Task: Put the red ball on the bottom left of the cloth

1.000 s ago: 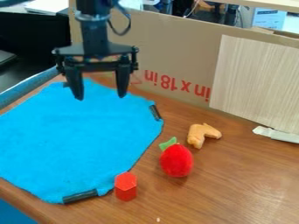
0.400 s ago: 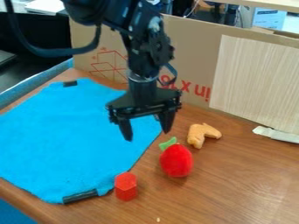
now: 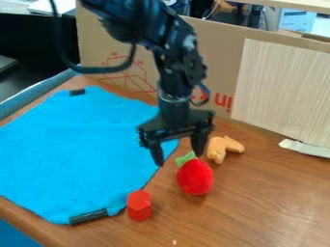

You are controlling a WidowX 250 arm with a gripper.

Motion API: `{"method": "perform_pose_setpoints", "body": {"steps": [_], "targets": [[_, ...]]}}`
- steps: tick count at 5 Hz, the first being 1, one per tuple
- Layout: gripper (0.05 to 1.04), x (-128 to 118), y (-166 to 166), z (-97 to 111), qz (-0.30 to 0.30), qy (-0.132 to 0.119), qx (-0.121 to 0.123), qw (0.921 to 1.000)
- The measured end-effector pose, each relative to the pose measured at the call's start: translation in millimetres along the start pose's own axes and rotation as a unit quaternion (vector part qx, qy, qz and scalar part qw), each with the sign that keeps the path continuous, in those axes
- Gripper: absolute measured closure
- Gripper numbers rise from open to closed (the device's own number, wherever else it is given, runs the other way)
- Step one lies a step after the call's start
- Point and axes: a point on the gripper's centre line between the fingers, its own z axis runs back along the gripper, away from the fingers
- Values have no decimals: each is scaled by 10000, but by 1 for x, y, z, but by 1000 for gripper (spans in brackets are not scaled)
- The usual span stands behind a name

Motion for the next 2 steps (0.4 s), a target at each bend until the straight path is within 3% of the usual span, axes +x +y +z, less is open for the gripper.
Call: {"method": "perform_pose_setpoints", "body": {"steps": [1, 2], "targets": [[82, -4, -8, -11, -93, 80, -5, 9999], [82, -9, -16, -11, -151, 115, -158, 9997]]}}
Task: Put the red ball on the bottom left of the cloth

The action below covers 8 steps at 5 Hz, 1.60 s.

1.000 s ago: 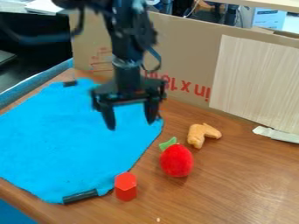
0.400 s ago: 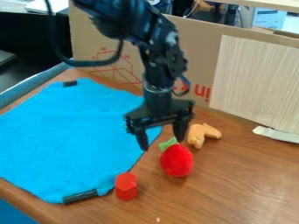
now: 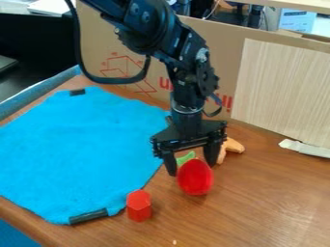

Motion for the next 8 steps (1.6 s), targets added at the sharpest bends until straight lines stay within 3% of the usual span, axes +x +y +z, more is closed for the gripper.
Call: {"method": "perform_pose_setpoints", "body": {"steps": [2, 3, 4, 5, 6, 8], "targets": [[84, -6, -5, -8, -5, 34, -103, 9999], [154, -7, 3, -27, -12, 92, 152, 9998], [362, -2, 4, -27, 91, 47, 157, 9998], [471, -1, 6, -27, 124, 73, 175, 9997], [480, 3, 12, -20, 210, 233, 164, 9994], [480, 37, 30, 30, 1006, 471, -504, 9925]]}}
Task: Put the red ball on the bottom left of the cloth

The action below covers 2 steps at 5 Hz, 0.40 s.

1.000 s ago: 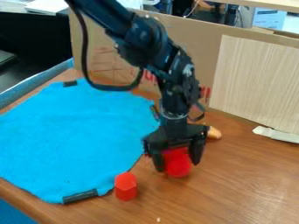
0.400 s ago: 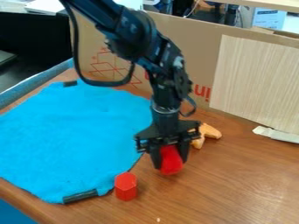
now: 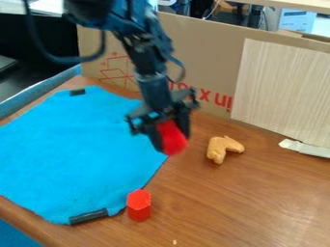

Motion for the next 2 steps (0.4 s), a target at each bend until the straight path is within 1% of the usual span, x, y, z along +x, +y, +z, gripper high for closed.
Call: {"method": "perform_pose_setpoints", "body": {"steps": [1, 2], "targets": [[480, 26, 24, 13, 477, 88, 45, 9988], [481, 38, 41, 17, 714, 80, 153, 9973]]}}
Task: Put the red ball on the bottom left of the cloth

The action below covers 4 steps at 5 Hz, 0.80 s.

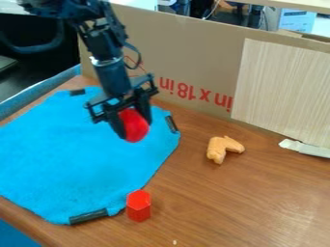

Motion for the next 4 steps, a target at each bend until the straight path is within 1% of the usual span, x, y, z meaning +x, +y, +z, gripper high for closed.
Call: {"method": "perform_pose_setpoints", "body": {"steps": [1, 2, 3, 4], "targets": [[486, 9, 8, 1, 128, -186, 132, 9997], [486, 33, 20, 10, 404, -332, 148, 9985], [486, 48, 28, 14, 499, -318, 194, 9981], [486, 75, 50, 20, 722, -428, 249, 9962]]}}
